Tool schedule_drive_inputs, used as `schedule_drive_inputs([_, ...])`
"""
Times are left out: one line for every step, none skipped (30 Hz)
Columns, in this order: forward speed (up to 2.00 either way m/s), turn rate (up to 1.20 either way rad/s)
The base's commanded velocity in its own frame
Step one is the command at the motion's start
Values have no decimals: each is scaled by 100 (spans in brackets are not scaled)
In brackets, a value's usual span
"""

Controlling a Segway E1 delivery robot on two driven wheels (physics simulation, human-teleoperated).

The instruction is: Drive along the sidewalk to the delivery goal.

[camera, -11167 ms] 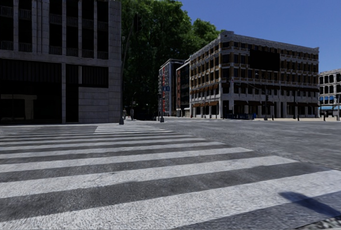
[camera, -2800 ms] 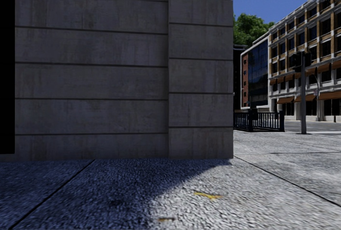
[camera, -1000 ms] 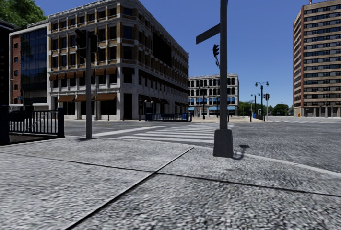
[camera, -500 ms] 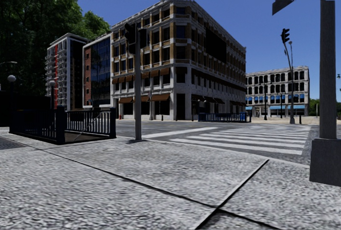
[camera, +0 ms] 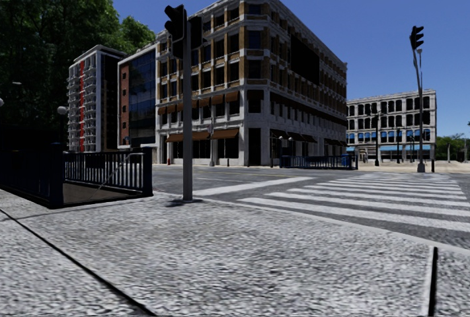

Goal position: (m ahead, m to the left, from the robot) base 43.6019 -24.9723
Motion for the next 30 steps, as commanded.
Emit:
schedule_drive_inputs([190,0])
schedule_drive_inputs([190,0])
schedule_drive_inputs([190,0])
schedule_drive_inputs([190,0])
schedule_drive_inputs([190,0])
schedule_drive_inputs([190,0])
schedule_drive_inputs([190,0])
schedule_drive_inputs([190,0])
schedule_drive_inputs([190,0])
schedule_drive_inputs([190,0])
schedule_drive_inputs([190,0])
schedule_drive_inputs([190,0])
schedule_drive_inputs([190,-11])
schedule_drive_inputs([190,-11])
schedule_drive_inputs([190,-28])
schedule_drive_inputs([190,-44])
schedule_drive_inputs([190,-98])
schedule_drive_inputs([190,-98])
schedule_drive_inputs([190,-104])
schedule_drive_inputs([190,-105])
schedule_drive_inputs([190,-107])
schedule_drive_inputs([190,-111])
schedule_drive_inputs([190,-112])
schedule_drive_inputs([190,-112])
schedule_drive_inputs([190,-113])
schedule_drive_inputs([190,-113])
schedule_drive_inputs([190,-113])
schedule_drive_inputs([190,-113])
schedule_drive_inputs([190,-113])
schedule_drive_inputs([190,-113])
